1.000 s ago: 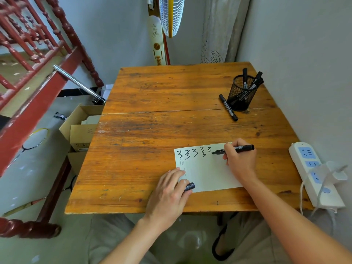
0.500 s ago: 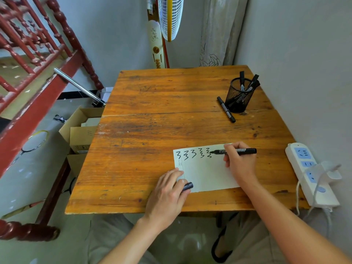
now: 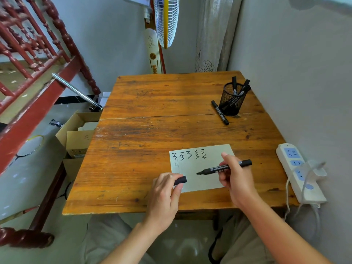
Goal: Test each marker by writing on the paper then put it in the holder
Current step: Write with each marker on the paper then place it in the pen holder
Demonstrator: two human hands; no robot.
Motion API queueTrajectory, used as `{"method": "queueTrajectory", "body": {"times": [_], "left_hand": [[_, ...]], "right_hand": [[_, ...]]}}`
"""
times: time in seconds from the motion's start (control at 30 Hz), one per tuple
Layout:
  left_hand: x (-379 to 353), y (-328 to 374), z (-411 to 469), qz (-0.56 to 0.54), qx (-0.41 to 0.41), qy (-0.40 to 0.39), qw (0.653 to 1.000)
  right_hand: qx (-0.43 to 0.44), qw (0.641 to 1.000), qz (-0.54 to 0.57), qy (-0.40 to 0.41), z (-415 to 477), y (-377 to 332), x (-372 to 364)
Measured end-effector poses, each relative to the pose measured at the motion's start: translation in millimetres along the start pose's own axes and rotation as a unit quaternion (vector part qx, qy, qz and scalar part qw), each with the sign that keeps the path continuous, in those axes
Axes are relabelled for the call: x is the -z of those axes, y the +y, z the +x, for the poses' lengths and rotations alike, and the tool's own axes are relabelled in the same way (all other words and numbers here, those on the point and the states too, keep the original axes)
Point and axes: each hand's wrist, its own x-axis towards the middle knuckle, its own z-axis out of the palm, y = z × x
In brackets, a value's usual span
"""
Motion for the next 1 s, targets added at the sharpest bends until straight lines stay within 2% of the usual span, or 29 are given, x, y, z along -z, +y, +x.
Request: {"method": "queueTrajectory", "body": {"times": [0.37,0.53,0.63,0.8,1.0], "left_hand": [[2,13,-11,-0.046,-0.004,-0.023,0.999],[4,17,-17,-0.001,-0.057,-0.031,0.998],[3,13,-22,0.024,-0.086,-0.021,0.996],[1,10,-22,0.018,-0.08,-0.035,0.996],[-1,20,-23,-0.075,-0.023,-0.096,0.992]], "right_hand": [[0.035,0.996,-0.056,-0.055,-20,4,-11],[-0.002,0.991,-0.08,-0.105,-28,10,-10],[-0.03,0.992,-0.092,-0.084,-33,20,-11],[0.011,0.995,-0.09,-0.027,-39,35,-16],[-0.009,0.998,-0.057,0.015,-37,41,-17]]}}
